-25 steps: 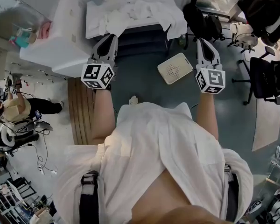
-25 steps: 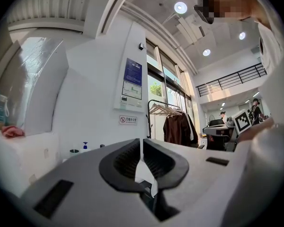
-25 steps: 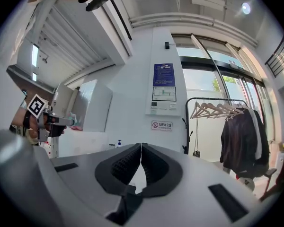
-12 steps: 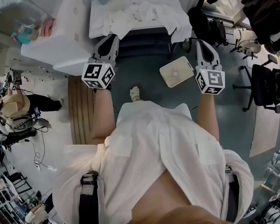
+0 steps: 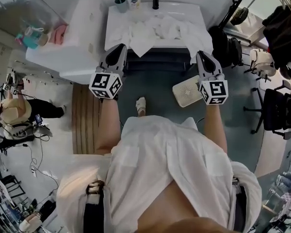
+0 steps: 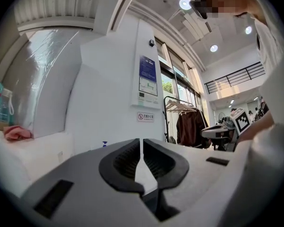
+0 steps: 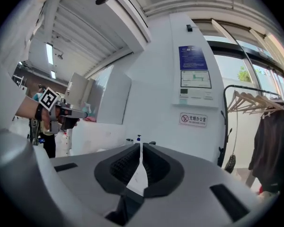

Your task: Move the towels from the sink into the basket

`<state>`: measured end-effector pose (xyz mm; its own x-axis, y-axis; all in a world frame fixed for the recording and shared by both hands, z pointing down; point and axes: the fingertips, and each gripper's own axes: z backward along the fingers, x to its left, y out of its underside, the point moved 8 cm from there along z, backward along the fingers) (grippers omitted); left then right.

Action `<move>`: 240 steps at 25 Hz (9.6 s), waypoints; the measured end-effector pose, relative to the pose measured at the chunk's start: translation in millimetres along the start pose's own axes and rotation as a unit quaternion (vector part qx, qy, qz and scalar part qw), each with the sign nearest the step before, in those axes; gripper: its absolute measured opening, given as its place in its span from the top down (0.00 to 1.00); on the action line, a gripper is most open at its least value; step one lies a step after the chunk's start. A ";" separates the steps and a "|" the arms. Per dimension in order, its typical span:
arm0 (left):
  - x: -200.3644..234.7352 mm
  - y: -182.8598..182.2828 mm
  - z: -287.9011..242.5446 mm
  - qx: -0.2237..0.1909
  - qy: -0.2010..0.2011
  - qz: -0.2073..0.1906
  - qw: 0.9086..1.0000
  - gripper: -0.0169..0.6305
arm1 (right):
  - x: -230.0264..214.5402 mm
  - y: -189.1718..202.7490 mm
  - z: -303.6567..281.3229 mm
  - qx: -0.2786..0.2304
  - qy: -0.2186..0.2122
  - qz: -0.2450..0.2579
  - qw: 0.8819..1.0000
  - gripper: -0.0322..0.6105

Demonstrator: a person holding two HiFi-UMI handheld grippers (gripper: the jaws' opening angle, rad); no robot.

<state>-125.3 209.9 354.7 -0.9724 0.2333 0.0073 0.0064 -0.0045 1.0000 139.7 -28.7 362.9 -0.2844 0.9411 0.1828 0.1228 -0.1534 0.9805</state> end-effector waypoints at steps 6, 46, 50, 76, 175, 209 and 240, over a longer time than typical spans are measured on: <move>71.8 6.2 -26.6 0.013 -0.008 -0.008 1.000 0.93 | 28.1 -3.2 -94.0 0.007 -0.051 -0.001 0.999 0.89; 211.9 69.0 -97.4 0.062 0.009 0.019 0.998 0.93 | 140.6 127.2 -352.3 0.223 -0.323 0.044 0.919 0.42; 211.8 75.5 -102.8 0.072 0.005 0.019 0.997 0.93 | 142.4 145.1 -361.7 0.245 -0.328 0.044 0.911 0.42; 221.3 91.7 -107.5 0.102 -0.026 0.020 0.994 0.93 | 194.5 178.7 -446.0 0.336 -0.430 0.028 0.838 0.41; -2.3 22.6 -232.7 0.009 0.248 -0.018 0.968 0.93 | -89.8 -18.1 -109.2 0.005 0.172 -0.049 0.984 0.82; -217.9 63.9 -242.3 0.026 0.258 0.009 0.966 0.93 | -180.0 125.7 91.2 0.131 0.219 -0.103 0.961 0.82; -216.0 60.6 -242.4 0.026 0.251 0.006 0.968 0.93 | -186.5 143.9 87.5 0.150 0.225 -0.106 0.957 0.90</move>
<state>28.6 -76.4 413.0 -0.9631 -0.2677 0.0295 0.0172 0.0481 0.9987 293.6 -199.9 463.6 -0.7053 0.7062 0.0616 0.2654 0.1825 0.9467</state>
